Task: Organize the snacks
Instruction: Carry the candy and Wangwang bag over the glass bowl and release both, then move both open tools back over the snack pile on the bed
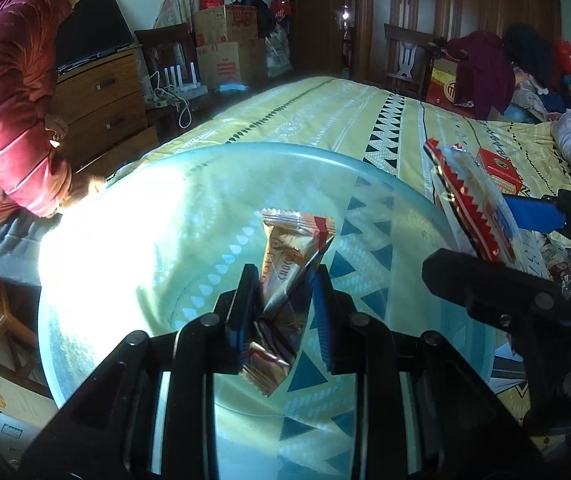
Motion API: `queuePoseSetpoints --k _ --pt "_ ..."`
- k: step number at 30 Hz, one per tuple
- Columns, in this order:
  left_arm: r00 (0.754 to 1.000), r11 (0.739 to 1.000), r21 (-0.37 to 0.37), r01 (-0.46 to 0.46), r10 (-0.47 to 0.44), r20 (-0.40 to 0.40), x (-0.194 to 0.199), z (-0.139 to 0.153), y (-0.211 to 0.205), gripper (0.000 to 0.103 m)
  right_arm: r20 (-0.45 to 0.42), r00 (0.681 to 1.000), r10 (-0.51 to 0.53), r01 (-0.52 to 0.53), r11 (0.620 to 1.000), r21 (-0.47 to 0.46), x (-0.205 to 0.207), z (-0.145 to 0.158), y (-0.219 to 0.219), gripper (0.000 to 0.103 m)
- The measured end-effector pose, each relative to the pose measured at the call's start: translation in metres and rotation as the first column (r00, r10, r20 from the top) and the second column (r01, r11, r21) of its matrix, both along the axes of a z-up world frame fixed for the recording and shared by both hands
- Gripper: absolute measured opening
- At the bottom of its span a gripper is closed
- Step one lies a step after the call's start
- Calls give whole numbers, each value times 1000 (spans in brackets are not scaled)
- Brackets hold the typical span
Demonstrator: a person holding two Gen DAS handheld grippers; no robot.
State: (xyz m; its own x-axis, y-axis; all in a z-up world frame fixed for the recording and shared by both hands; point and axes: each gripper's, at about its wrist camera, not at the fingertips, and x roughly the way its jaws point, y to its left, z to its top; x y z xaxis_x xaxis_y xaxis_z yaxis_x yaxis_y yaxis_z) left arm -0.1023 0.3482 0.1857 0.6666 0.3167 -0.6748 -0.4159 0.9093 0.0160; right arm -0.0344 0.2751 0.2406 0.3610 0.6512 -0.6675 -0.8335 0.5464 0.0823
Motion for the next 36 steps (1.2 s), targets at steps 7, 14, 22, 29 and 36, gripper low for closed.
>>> queuePoseSetpoints --k 7,14,22,29,36 --pt "1000 1000 4 3 -3 -6 2 1 1 28 -4 1000 -5 5 1000 -4 2 -1 -2 81" --pt "1000 1000 4 4 -4 -10 3 1 2 28 -4 1000 -1 1 1000 -5 2 -1 -1 81" --pt "1000 1000 -8 7 -8 -24 6 -2 2 30 -2 1000 -8 8 1000 -11 4 -3 0 82" --pt "999 1000 1 0 0 -35 6 -4 -3 75 16 998 -67 67 997 -37 10 -2 -15 88" --pt "996 995 47 89 -89 5 2 16 -50 75 48 973 -225 223 974 39 -15 5 -126 90"
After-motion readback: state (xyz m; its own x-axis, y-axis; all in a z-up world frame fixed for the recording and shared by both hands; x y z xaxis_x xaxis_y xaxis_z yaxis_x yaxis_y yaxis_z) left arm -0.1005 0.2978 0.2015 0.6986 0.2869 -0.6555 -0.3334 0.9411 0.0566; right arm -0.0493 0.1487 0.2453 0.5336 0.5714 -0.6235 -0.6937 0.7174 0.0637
